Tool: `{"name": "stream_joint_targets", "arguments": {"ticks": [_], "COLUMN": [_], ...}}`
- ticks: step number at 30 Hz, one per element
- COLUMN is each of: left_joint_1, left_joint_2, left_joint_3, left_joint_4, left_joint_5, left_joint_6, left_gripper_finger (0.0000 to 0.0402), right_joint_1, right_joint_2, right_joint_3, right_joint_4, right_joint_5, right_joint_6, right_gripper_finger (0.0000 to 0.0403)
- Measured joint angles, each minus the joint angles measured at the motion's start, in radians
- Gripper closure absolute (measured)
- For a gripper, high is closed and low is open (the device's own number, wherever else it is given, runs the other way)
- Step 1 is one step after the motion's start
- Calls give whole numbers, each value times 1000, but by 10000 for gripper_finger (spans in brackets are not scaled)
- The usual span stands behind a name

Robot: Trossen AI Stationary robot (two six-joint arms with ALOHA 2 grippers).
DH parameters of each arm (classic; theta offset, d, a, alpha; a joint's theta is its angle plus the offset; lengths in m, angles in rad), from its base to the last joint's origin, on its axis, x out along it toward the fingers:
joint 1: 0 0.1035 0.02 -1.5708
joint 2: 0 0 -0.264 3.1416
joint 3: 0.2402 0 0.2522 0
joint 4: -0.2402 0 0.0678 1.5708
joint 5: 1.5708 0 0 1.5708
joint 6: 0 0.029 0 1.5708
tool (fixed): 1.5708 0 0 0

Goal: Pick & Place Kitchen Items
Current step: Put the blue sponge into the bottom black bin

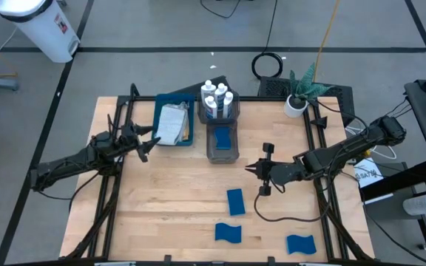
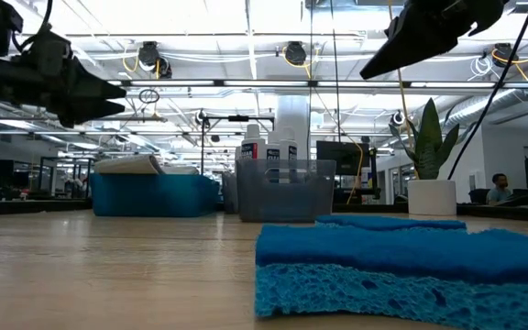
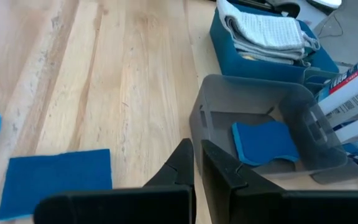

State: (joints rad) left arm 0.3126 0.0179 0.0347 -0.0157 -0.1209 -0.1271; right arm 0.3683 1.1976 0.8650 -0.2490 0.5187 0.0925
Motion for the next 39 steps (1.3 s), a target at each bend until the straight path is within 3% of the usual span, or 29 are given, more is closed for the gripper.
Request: {"name": "stream_joint_targets", "arguments": {"ticks": [9, 11, 14, 19, 24, 26, 28, 30, 33, 36, 39], "left_joint_1": [0, 0, 0, 0, 0, 0, 0, 0, 0, 0, 0], "left_joint_2": [1, 1, 1, 1, 1, 1, 1, 1, 1, 1, 1], "left_joint_3": [-1, -1, -3, -4, -4, -4, -4, -4, -4, -4, -4], "left_joint_4": [-4, -2, 12, 18, 18, 18, 18, 18, 18, 19, 19], "left_joint_5": [25, 34, 34, 34, 35, 34, 35, 35, 34, 34, 34], "left_joint_6": [24, 20, 25, 62, 118, 140, 162, 181, 202, 209, 209], "left_gripper_finger": [119, 119, 119, 119, 119, 119, 119, 119, 119, 119, 119], "right_joint_1": [0, 0, 16, 140, 282, 341, 408, 471, 554, 638, 722], "right_joint_2": [0, 0, 0, 7, 7, 13, 27, 35, 38, 54, 84], "right_joint_3": [0, 0, 0, -112, -255, -278, -263, -211, -82, 62, 164], "right_joint_4": [19, 47, 133, 585, 1068, 1196, 1247, 1166, 828, 445, 139], "right_joint_5": [-4, -58, -238, -506, -683, -700, -629, -523, -367, -223, -179], "right_joint_6": [-24, -13, 6, -49, -62, -81, -98, -112, -67, 103, 349], "right_gripper_finger": [399, 399, 399, 399, 399, 399, 396, 383, 341, 279, 213]}}
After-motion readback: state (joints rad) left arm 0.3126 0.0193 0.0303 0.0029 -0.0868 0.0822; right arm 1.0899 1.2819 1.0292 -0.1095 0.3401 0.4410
